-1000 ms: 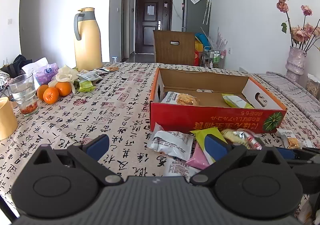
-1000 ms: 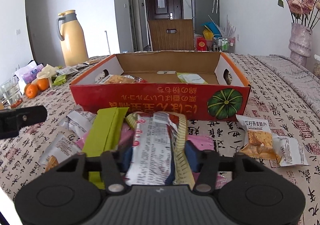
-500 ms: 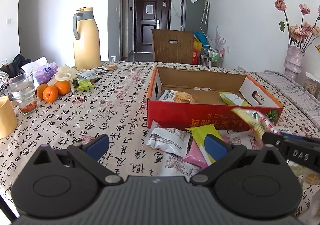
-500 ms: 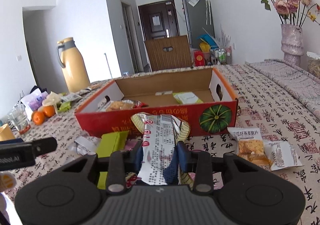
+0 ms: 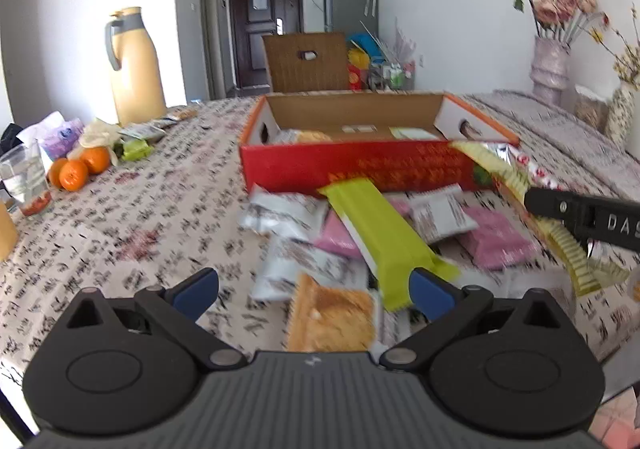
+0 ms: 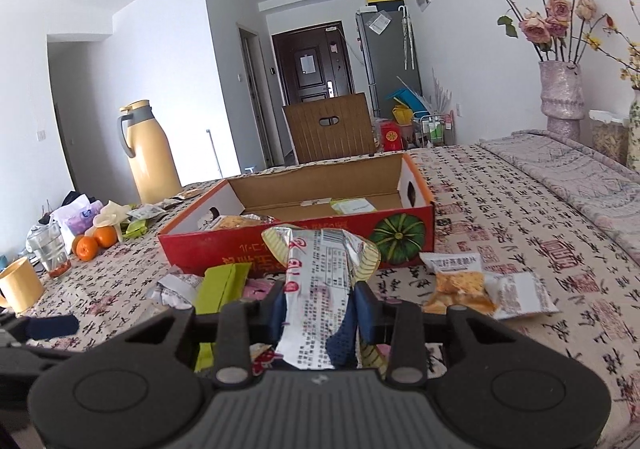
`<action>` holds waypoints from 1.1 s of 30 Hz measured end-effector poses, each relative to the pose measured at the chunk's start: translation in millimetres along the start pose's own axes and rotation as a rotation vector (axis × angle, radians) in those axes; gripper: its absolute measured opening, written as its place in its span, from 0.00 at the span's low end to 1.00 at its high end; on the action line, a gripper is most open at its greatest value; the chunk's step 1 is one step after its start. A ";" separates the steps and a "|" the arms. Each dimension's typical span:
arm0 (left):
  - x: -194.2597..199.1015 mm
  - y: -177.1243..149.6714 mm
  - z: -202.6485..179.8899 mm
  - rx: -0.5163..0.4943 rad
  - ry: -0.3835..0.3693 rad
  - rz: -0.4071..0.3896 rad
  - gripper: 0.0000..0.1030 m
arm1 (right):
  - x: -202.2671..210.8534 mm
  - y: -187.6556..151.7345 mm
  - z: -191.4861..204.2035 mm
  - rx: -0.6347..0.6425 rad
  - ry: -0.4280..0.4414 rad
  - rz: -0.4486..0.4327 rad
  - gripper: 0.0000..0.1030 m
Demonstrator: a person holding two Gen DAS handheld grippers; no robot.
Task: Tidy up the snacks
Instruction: 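Grasp the biscuit packet with the left gripper while the right gripper holds the white-and-red bar packet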
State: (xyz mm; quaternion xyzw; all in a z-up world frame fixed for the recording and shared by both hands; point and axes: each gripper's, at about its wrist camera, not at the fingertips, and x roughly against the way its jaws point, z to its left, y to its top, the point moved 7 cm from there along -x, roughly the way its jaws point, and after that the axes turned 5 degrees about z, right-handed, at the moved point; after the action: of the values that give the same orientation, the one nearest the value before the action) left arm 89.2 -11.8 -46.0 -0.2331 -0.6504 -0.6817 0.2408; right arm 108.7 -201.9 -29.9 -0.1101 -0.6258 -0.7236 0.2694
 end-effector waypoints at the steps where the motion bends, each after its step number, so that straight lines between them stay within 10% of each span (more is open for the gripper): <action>1: -1.6 -3.1 -3.0 -0.007 -0.001 0.010 1.00 | 2.4 -1.9 -1.7 -0.001 -0.002 0.000 0.34; 18: -30.2 -23.8 -17.4 -0.003 0.029 0.086 0.96 | 19.7 -24.0 -21.4 -0.031 -0.027 0.015 0.34; 25: -27.9 -26.6 -18.9 -0.001 0.001 0.087 0.69 | 20.2 -26.3 -22.2 -0.034 -0.029 0.016 0.34; 33: -19.4 -26.4 -16.4 0.014 -0.011 0.068 0.65 | 20.5 -28.2 -23.8 -0.034 -0.034 0.014 0.34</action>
State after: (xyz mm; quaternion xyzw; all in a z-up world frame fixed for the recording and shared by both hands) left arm 87.5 -26.6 -79.4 -0.2571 -0.6483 -0.6671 0.2617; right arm 81.0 -228.1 -48.2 -0.1313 -0.6172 -0.7301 0.2622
